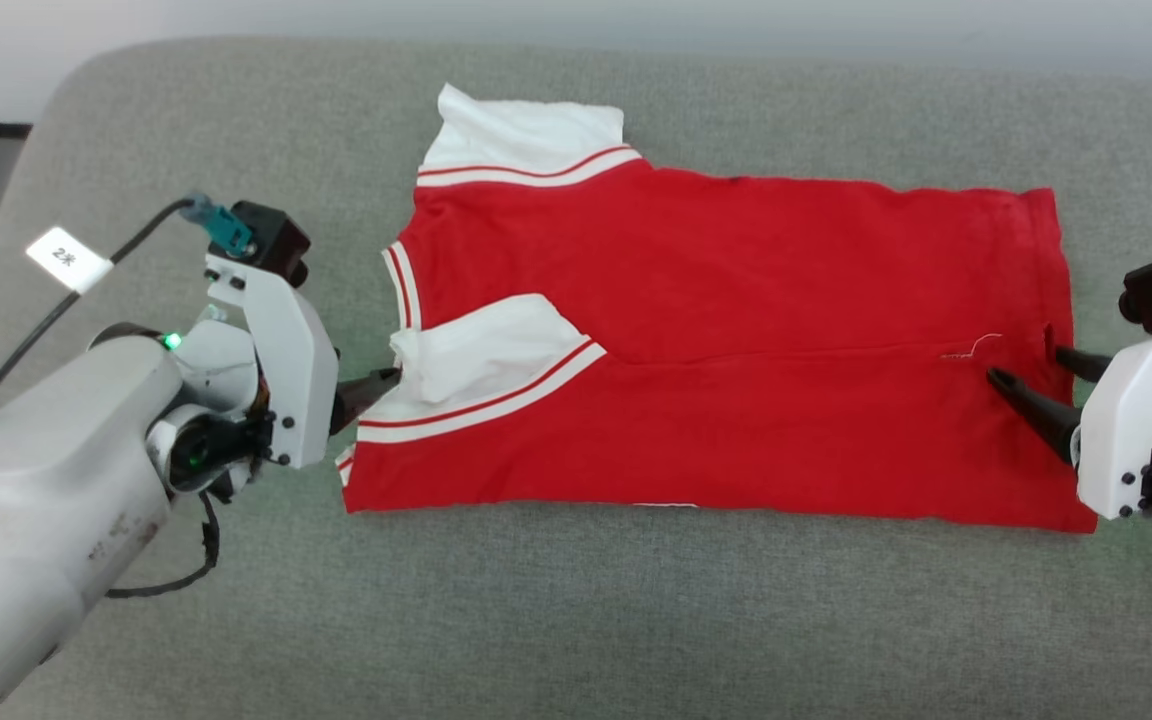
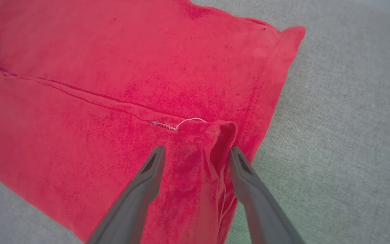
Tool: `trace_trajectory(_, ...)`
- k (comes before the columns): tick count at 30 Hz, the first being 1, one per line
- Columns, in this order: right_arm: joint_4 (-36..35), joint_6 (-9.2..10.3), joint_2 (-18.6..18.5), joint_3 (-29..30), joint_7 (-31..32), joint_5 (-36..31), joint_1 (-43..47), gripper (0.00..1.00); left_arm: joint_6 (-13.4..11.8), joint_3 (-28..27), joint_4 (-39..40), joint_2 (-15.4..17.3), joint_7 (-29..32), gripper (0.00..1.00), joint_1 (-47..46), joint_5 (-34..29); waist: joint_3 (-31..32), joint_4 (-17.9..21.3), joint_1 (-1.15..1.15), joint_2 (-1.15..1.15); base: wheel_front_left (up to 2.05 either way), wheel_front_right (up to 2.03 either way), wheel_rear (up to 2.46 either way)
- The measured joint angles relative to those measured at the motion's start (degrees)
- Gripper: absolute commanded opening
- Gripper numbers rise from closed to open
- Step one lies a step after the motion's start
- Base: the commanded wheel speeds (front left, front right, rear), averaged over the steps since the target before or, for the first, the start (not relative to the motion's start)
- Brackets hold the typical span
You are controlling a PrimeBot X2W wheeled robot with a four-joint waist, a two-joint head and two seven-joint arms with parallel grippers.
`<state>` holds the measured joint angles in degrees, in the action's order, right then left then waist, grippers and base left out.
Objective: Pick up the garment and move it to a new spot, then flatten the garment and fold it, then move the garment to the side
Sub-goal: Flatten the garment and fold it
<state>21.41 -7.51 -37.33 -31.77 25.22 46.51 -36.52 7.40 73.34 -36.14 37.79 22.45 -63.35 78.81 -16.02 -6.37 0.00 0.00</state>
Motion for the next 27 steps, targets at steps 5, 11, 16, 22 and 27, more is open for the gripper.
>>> trace_trajectory(5,-1.20,0.00,-0.02,0.31,-1.88,0.40,-0.39,1.00,0.00,-0.16,0.01,0.34,-1.10,1.00,0.42,0.75,1.94,0.16,0.00,0.00,0.00,0.00,0.00)
trace_trajectory(11,-3.55,0.00,-0.25,3.56,-6.26,0.24,1.84,1.00,0.00,-0.19,1.70,1.83,-1.89,1.00,3.18,2.36,4.59,0.42,0.00,0.00,0.00,0.00,0.00)
trace_trajectory(16,-5.95,0.00,0.66,9.21,-10.24,-1.07,5.55,1.00,-1.22,-0.25,2.42,2.60,-0.01,1.00,5.97,4.59,6.20,0.74,0.00,0.00,0.00,0.00,0.00)
trace_trajectory(22,-9.42,0.00,4.32,17.83,-12.69,-4.35,11.51,1.00,-3.38,-0.20,3.33,3.10,2.32,1.00,8.78,6.06,6.50,2.02,0.00,0.00,0.00,0.00,0.00)
trace_trajectory(27,-14.38,0.00,8.55,24.41,-13.07,-8.10,16.90,1.00,-4.39,-0.15,1.89,3.43,3.75,1.00,9.91,5.42,6.08,3.35,0.00,0.00,0.00,0.00,0.00)
